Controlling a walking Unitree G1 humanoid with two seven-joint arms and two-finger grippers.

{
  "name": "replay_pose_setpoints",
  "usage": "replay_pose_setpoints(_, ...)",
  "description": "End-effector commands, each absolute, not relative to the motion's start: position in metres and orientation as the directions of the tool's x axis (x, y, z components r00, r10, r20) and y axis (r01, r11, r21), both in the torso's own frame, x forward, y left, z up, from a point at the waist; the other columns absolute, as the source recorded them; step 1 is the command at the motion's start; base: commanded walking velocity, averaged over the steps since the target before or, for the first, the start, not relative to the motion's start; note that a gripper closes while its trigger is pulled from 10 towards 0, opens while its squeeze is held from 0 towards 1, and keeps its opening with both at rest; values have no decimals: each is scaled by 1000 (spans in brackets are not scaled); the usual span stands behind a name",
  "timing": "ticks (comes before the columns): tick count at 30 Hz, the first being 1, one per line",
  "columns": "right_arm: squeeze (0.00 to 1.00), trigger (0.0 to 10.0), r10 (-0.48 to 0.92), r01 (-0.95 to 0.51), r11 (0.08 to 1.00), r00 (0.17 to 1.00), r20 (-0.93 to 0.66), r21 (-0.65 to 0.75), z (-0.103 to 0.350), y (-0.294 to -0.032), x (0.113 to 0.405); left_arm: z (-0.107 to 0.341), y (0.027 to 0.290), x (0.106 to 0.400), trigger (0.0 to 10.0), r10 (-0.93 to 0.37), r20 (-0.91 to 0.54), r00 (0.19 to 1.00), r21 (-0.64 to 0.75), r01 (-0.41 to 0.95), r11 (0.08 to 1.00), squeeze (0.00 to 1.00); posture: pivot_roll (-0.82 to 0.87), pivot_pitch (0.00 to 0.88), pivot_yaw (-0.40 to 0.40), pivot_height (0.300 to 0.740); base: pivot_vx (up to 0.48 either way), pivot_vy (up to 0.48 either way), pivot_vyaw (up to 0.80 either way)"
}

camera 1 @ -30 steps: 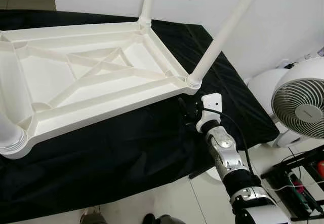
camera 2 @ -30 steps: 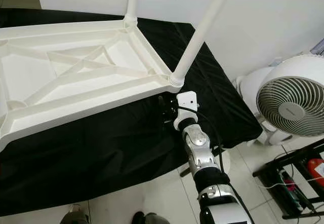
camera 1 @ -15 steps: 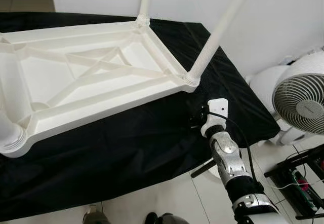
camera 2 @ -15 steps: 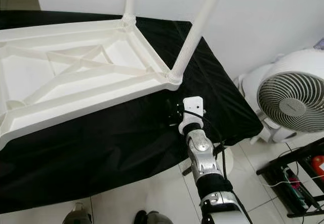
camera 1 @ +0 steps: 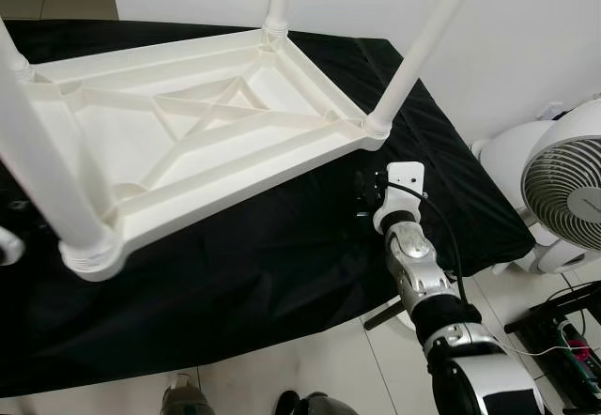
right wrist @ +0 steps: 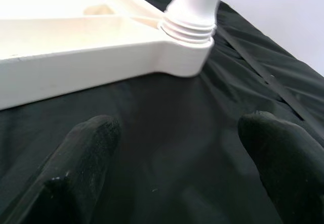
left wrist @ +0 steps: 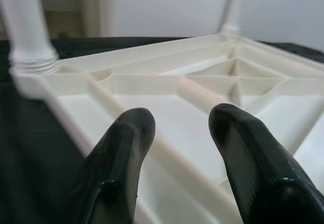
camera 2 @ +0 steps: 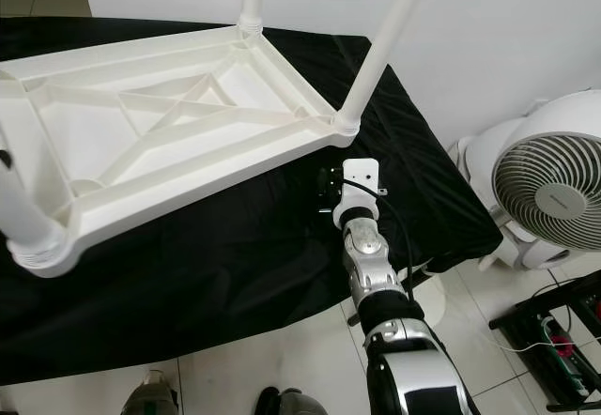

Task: Building children table

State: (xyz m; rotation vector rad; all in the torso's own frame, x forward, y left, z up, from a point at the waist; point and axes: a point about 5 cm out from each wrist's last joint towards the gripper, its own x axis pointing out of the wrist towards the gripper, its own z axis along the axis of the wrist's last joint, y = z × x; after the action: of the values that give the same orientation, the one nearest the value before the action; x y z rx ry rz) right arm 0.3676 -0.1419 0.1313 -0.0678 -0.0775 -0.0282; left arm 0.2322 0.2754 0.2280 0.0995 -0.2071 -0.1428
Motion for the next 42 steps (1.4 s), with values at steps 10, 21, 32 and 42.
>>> replay_pose_setpoints(10,0,10000,-167,170,983,985,42,-74,137,-156,379,226,231,242,10000,-238,226,945,57,231,971,0,263,149,-138,740,0,0,0)
replay_pose_setpoints(21,0,10000,-242,243,967,970,26,-76,132,-168,379,226,206,239,10000,-231,255,939,8,236,972,0,259,141,-142,740,0,0,0)
replay_pose_setpoints(32,0,10000,-129,128,991,990,-56,-36,138,-170,390,234,183,243,10000,-284,283,916,10,293,956,0,264,137,-141,740,0,0,0)
replay_pose_setpoints(42,0,10000,71,-71,997,997,-28,14,148,-146,396,240,166,241,10000,-348,287,893,27,355,934,0,255,159,-148,740,0,0,0)
